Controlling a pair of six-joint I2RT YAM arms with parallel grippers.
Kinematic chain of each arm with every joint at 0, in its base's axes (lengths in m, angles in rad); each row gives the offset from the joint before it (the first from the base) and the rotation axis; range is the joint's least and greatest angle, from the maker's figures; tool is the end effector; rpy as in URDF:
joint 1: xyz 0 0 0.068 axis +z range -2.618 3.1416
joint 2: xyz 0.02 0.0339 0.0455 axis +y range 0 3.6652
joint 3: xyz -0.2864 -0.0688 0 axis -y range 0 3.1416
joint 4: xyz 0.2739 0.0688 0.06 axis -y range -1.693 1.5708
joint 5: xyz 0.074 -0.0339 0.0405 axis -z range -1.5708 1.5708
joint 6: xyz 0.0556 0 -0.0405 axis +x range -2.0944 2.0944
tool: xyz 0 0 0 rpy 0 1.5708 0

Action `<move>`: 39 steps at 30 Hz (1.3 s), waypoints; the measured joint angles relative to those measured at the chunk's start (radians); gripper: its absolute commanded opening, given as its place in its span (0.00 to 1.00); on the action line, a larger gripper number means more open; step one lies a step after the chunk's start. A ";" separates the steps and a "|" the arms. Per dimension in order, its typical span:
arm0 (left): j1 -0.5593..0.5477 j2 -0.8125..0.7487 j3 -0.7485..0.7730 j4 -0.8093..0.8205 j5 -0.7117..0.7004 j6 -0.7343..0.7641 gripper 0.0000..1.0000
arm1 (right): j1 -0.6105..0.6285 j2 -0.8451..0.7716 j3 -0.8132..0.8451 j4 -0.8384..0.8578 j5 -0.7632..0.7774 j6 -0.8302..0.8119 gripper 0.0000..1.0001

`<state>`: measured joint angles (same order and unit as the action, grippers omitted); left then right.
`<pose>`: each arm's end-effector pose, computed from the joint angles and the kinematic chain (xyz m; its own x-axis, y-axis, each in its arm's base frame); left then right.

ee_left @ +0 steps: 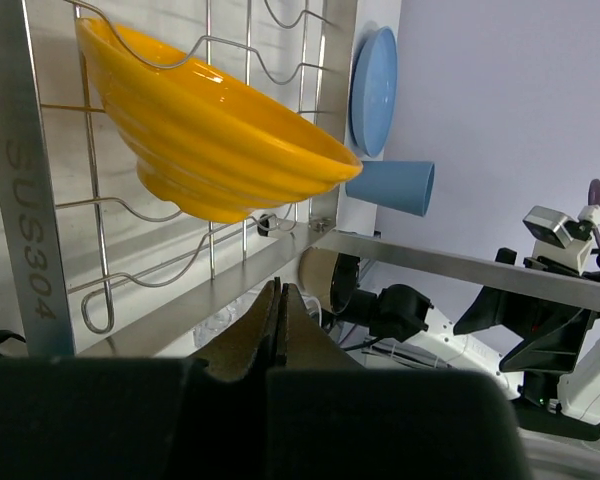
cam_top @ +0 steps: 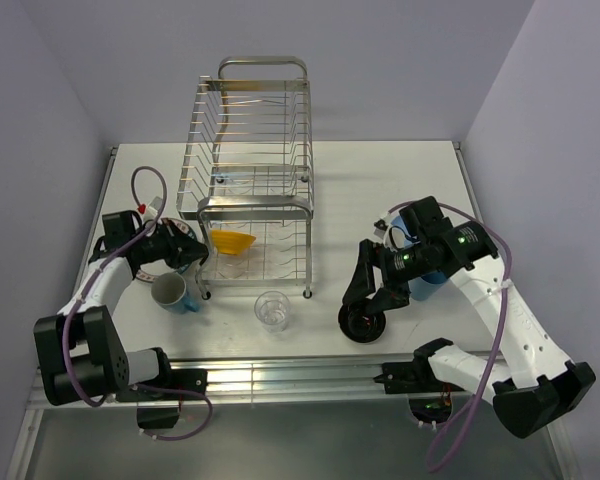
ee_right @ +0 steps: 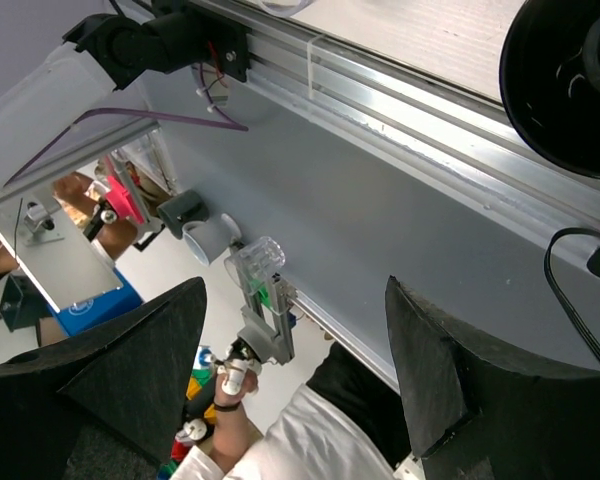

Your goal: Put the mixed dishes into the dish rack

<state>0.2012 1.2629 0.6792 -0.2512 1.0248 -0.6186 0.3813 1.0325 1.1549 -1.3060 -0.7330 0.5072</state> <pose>0.2680 0.0062 0.2093 -0.8575 -0.4822 -0.1795 -0.0478 0.4220 -0.9053 0.1544 0.1020 0.3456 -0.9995 -0.0118 -0.0291 -0.0292 0.6881 0.7250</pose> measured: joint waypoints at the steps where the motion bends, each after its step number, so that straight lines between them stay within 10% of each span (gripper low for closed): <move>1: -0.003 0.008 0.002 0.004 -0.004 -0.004 0.01 | 0.000 -0.002 0.000 0.003 0.001 0.002 0.79; 39: -0.088 0.285 0.183 0.185 -0.055 -0.136 0.00 | 0.000 -0.077 -0.061 0.033 0.019 0.065 0.79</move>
<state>0.1131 1.5475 0.8627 -0.0666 0.9699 -0.7544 0.3813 0.9558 1.0935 -1.2732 -0.7143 0.5724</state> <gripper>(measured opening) 0.012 0.794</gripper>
